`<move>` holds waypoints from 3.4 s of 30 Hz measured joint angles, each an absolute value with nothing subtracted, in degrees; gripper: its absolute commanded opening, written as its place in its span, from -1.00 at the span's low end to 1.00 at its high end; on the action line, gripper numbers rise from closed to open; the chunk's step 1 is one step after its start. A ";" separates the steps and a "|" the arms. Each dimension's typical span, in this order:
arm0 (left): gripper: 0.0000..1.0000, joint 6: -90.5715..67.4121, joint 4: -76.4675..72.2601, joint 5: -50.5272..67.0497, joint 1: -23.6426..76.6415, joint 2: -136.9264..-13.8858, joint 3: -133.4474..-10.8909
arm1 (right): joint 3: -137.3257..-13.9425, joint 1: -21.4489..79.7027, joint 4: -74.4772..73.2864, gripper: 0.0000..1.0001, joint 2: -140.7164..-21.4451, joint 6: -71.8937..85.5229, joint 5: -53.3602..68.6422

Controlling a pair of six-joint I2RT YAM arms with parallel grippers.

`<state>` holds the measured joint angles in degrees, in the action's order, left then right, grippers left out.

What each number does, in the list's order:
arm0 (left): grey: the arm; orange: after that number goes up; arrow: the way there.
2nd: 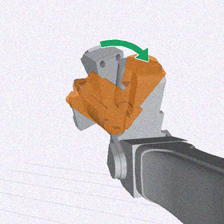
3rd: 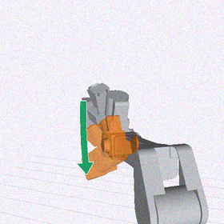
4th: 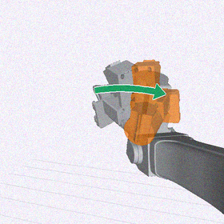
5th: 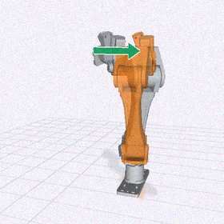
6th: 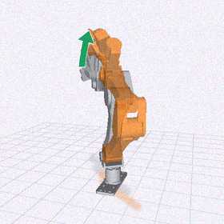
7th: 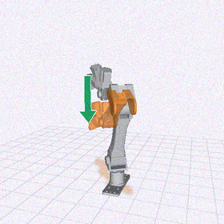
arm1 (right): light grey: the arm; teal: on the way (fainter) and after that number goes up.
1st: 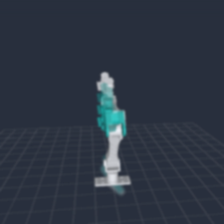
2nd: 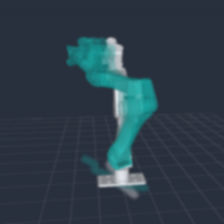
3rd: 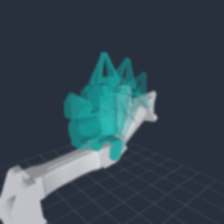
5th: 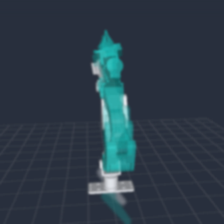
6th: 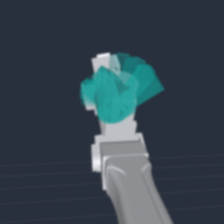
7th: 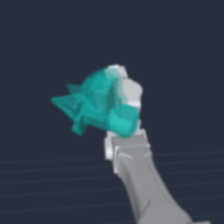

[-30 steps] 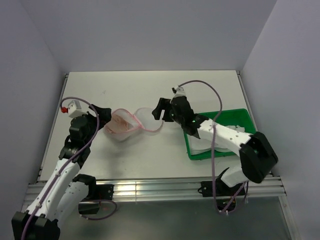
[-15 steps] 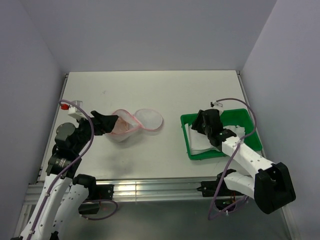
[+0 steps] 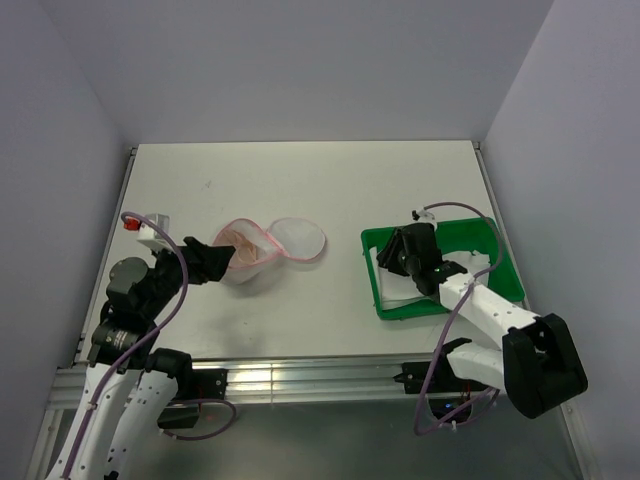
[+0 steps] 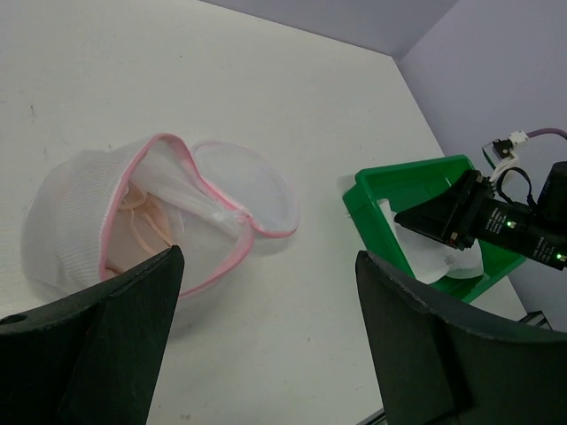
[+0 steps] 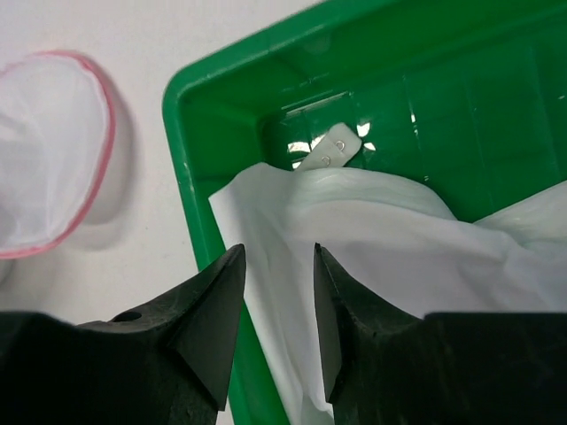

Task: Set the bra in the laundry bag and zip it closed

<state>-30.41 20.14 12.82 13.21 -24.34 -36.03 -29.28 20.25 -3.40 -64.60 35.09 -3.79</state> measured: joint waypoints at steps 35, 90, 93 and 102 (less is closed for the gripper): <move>0.68 -30.41 21.10 12.80 13.21 -24.62 -35.57 | -56.38 20.25 3.75 -1.00 -54.28 32.14 -9.34; 0.66 -30.61 21.28 12.80 13.19 -27.33 -35.33 | -89.27 12.60 -17.30 -0.98 -123.17 25.61 12.64; 0.66 -30.61 21.26 12.80 13.19 -27.51 -35.33 | -87.92 12.58 -13.15 -1.00 -122.67 27.22 14.15; 0.65 -30.50 20.56 14.35 13.19 -29.91 -35.48 | -88.18 13.54 -8.62 -1.00 -109.21 19.33 13.52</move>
<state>-30.50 20.56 14.35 13.19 -29.91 -35.48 -88.18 13.54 -8.62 -109.21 19.33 13.52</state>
